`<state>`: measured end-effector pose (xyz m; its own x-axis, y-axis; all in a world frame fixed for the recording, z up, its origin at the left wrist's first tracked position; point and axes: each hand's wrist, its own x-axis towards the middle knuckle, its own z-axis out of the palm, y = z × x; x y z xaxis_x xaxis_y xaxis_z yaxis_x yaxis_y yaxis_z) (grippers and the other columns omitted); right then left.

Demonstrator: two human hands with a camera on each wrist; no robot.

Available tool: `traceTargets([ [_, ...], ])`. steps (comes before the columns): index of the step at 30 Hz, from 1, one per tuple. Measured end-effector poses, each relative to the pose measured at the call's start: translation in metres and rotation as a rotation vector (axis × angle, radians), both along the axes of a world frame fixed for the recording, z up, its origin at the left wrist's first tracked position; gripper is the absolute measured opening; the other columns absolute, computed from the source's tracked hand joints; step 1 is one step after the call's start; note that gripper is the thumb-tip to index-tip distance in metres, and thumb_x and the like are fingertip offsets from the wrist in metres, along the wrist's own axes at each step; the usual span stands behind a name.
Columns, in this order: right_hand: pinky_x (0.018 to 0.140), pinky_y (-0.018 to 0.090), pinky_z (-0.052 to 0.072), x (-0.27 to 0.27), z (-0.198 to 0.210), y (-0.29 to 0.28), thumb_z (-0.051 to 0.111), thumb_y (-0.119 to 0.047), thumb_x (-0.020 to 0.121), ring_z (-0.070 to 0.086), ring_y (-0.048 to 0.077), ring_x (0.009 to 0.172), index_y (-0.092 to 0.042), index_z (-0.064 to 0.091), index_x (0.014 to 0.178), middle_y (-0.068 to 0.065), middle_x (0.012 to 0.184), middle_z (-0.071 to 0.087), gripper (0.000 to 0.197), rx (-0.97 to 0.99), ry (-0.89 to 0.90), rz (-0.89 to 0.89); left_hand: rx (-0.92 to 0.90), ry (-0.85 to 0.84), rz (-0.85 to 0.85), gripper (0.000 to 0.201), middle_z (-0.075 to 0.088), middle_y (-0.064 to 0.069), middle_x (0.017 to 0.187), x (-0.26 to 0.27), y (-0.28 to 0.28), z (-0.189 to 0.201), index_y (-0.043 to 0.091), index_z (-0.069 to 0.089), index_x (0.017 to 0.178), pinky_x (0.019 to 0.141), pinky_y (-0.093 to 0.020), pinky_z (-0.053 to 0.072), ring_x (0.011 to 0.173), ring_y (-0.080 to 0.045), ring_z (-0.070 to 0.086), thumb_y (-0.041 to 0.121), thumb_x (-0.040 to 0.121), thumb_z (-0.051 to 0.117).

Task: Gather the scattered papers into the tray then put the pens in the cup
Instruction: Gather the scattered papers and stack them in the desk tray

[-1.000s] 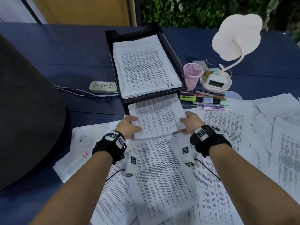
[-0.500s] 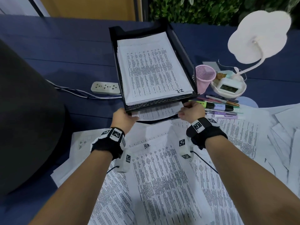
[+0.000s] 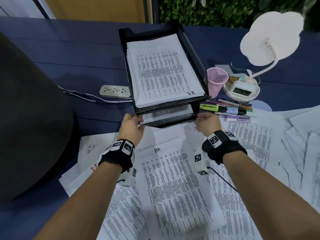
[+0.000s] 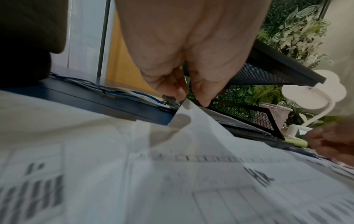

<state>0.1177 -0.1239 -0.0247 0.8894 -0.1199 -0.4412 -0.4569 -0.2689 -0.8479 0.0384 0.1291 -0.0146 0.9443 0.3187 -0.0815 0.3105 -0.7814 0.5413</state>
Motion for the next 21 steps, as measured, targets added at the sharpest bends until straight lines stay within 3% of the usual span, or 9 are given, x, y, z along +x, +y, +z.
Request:
traceTargets([
  [3, 0.074, 0.038, 0.056, -0.022, -0.005, -0.011, 0.054, 0.0, 0.087, 0.065, 0.034, 0.078, -0.015, 0.065, 0.082, 0.019, 0.097, 0.067, 0.019, -0.069, 0.005, -0.02, -0.022, 0.015, -0.024, 0.018, 0.05, -0.012, 0.114, -0.018, -0.002, 0.0, 0.008, 0.065, 0.105, 0.086, -0.027, 0.044, 0.094, -0.029, 0.058, 0.013, 0.089, 0.06],
  [5, 0.06, 0.028, 0.053, -0.041, 0.002, -0.015, 0.052, 0.0, 0.089, 0.06, 0.026, 0.064, -0.011, 0.065, 0.086, 0.02, 0.084, 0.064, 0.017, -0.071, 0.016, -0.005, -0.019, 0.069, -0.041, 0.018, 0.052, -0.012, 0.116, -0.031, -0.004, -0.003, 0.009, 0.066, 0.104, 0.089, -0.032, 0.047, 0.095, -0.03, 0.06, 0.016, 0.088, 0.06],
  [6, 0.059, 0.028, 0.052, -0.05, 0.002, -0.017, 0.051, -0.001, 0.09, 0.059, 0.024, 0.061, -0.009, 0.066, 0.09, 0.018, 0.082, 0.062, 0.017, -0.092, 0.023, 0.021, -0.001, 0.106, -0.051, 0.019, 0.052, -0.012, 0.116, -0.037, -0.005, -0.005, 0.011, 0.066, 0.104, 0.09, -0.034, 0.047, 0.097, -0.031, 0.059, 0.02, 0.088, 0.06],
  [10, 0.079, 0.037, 0.052, -0.084, 0.003, -0.028, 0.057, -0.007, 0.088, 0.059, 0.025, 0.077, -0.006, 0.069, 0.097, 0.01, 0.084, 0.062, 0.016, -0.282, 0.072, 0.191, 0.106, 0.302, -0.053, 0.042, 0.046, -0.012, 0.126, -0.059, -0.007, -0.005, 0.015, 0.055, 0.121, 0.099, -0.039, 0.042, 0.118, -0.032, 0.045, 0.037, 0.086, 0.063],
  [14, 0.074, 0.027, 0.043, -0.116, 0.004, -0.043, 0.058, -0.009, 0.086, 0.055, 0.022, 0.083, -0.009, 0.066, 0.102, 0.006, 0.088, 0.059, 0.018, -0.409, 0.146, 0.351, 0.062, 0.421, 0.036, 0.075, 0.041, -0.017, 0.132, -0.072, -0.003, -0.005, 0.015, 0.034, 0.138, 0.099, -0.042, 0.041, 0.122, -0.037, 0.044, 0.038, 0.078, 0.072],
  [17, 0.078, 0.024, 0.043, -0.134, 0.003, -0.048, 0.062, -0.011, 0.085, 0.058, 0.022, 0.091, -0.008, 0.062, 0.113, 0.007, 0.099, 0.062, 0.028, -0.41, 0.159, 0.406, -0.092, 0.361, 0.127, 0.078, 0.048, -0.019, 0.128, -0.077, -0.005, -0.008, 0.011, 0.03, 0.139, 0.095, -0.039, 0.044, 0.117, -0.036, 0.049, 0.026, 0.077, 0.076],
  [21, 0.086, 0.029, 0.047, -0.14, 0.001, -0.047, 0.067, -0.013, 0.083, 0.059, 0.021, 0.095, -0.005, 0.059, 0.12, 0.006, 0.103, 0.061, 0.038, -0.325, 0.168, 0.398, -0.321, 0.149, 0.263, 0.063, 0.059, -0.014, 0.116, -0.079, -0.018, -0.009, 0.009, 0.036, 0.134, 0.087, -0.034, 0.046, 0.108, -0.033, 0.057, 0.016, 0.081, 0.071],
])
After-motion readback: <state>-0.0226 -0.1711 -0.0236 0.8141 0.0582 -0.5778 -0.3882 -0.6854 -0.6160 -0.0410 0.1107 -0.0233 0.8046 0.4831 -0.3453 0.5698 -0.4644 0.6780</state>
